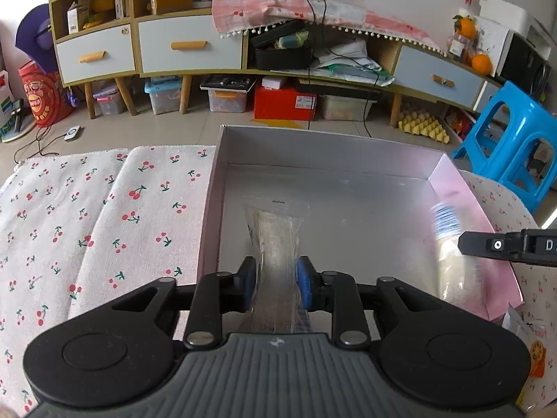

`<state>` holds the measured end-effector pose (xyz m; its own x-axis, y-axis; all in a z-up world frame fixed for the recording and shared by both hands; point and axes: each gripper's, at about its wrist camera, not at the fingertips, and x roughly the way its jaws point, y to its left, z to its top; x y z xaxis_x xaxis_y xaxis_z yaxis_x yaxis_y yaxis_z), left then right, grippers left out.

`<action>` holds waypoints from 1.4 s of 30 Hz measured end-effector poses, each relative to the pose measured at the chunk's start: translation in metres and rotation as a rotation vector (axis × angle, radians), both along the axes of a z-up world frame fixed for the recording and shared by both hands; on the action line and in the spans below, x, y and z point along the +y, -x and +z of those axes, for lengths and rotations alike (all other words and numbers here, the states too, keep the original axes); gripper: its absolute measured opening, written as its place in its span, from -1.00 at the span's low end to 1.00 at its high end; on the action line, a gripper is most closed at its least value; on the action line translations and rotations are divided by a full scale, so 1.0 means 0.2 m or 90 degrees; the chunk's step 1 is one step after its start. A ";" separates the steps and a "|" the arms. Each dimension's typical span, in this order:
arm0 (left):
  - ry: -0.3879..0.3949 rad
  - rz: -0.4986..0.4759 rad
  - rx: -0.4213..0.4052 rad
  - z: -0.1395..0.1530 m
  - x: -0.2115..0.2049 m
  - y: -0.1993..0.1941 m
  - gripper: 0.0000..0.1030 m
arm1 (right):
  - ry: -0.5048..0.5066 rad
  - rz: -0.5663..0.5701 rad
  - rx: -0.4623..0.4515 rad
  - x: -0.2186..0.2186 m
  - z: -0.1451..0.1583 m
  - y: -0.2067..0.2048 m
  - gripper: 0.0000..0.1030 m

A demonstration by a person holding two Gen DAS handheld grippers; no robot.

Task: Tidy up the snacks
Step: 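Open both grippers to drop the rice cakes into the pink box, then lower the left gripper onto a red wrapped candy and grasp it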

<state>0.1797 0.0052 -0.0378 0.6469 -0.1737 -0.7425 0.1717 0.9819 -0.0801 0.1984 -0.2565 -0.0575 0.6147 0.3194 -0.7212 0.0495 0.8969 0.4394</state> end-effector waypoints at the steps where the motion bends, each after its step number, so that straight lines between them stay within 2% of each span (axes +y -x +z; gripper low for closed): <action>1: -0.002 0.000 0.000 0.00 -0.01 0.00 -0.32 | -0.004 -0.003 -0.003 -0.01 0.01 0.00 -0.42; 2: -0.003 0.000 -0.002 0.01 -0.01 0.00 -0.16 | -0.009 -0.008 -0.007 -0.01 0.02 0.00 -0.31; 3: -0.002 -0.001 -0.003 0.01 -0.01 0.00 -0.11 | -0.014 -0.011 -0.010 -0.02 0.03 0.01 -0.17; 5: 0.010 -0.011 0.004 0.03 -0.01 0.00 0.17 | -0.018 -0.018 -0.017 -0.03 0.06 0.02 -0.03; 7: 0.009 -0.015 0.012 0.05 -0.02 0.01 0.37 | -0.015 -0.017 -0.021 -0.03 0.09 0.03 0.00; 9: -0.002 -0.019 0.009 0.07 -0.03 0.02 0.45 | -0.011 -0.014 -0.026 -0.03 0.13 0.05 0.17; 13: -0.004 -0.021 0.002 0.13 -0.03 0.07 0.77 | -0.008 -0.022 -0.050 -0.02 0.24 0.10 0.57; 19: 0.012 -0.013 -0.002 0.21 0.00 0.16 0.99 | -0.004 -0.014 -0.059 0.00 0.39 0.18 0.68; 24: 0.000 0.000 0.003 0.24 0.02 0.24 0.99 | 0.042 0.011 -0.045 0.07 0.44 0.26 0.71; 31: -0.025 0.018 0.034 0.23 0.06 0.36 0.99 | 0.070 0.038 -0.021 0.15 0.45 0.39 0.73; 35: -0.015 0.053 0.058 0.21 0.10 0.41 0.99 | 0.084 0.058 -0.011 0.20 0.43 0.46 0.73; 40: 0.014 0.051 0.073 0.15 0.16 0.50 0.98 | 0.079 0.097 -0.012 0.27 0.38 0.55 0.74; 42: 0.019 0.038 0.100 0.12 0.18 0.50 0.85 | 0.084 0.115 0.002 0.30 0.35 0.57 0.74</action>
